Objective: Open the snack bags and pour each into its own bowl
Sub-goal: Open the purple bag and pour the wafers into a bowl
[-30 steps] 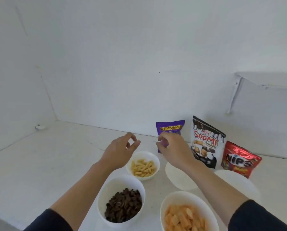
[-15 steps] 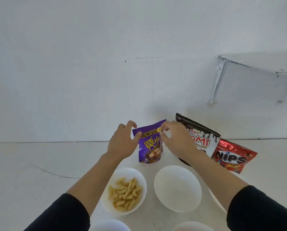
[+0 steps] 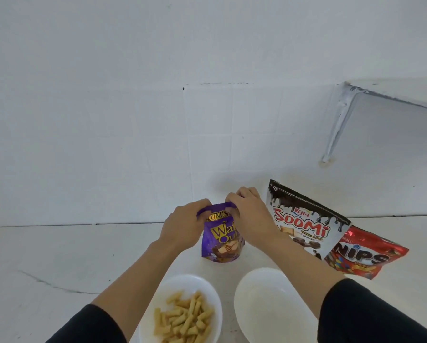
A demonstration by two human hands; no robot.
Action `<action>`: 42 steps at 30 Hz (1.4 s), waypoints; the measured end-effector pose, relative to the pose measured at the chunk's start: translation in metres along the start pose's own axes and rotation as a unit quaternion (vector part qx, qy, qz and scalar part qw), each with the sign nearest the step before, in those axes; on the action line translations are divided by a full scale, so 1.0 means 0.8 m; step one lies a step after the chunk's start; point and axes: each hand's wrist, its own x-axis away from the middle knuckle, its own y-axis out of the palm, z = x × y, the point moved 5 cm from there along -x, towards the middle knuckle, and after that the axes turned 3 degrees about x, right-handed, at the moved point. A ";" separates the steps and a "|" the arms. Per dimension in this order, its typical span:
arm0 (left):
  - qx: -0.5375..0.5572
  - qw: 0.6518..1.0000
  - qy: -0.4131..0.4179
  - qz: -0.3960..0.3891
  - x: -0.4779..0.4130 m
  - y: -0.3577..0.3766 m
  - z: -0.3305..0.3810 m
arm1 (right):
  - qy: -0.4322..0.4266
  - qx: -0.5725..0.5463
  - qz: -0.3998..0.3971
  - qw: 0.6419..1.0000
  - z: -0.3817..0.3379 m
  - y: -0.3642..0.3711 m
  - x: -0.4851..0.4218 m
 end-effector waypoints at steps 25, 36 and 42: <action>-0.043 0.981 -0.047 0.184 0.252 -0.297 -0.084 | -0.221 -0.095 0.073 0.968 -0.359 -0.059 0.046; -0.019 0.989 -0.124 0.074 0.352 -0.213 -0.203 | -0.232 -0.080 -0.049 0.968 -0.380 0.080 0.151; 0.004 0.990 -0.086 0.116 0.361 -0.222 -0.199 | -0.254 -0.102 -0.016 0.962 -0.376 0.071 0.155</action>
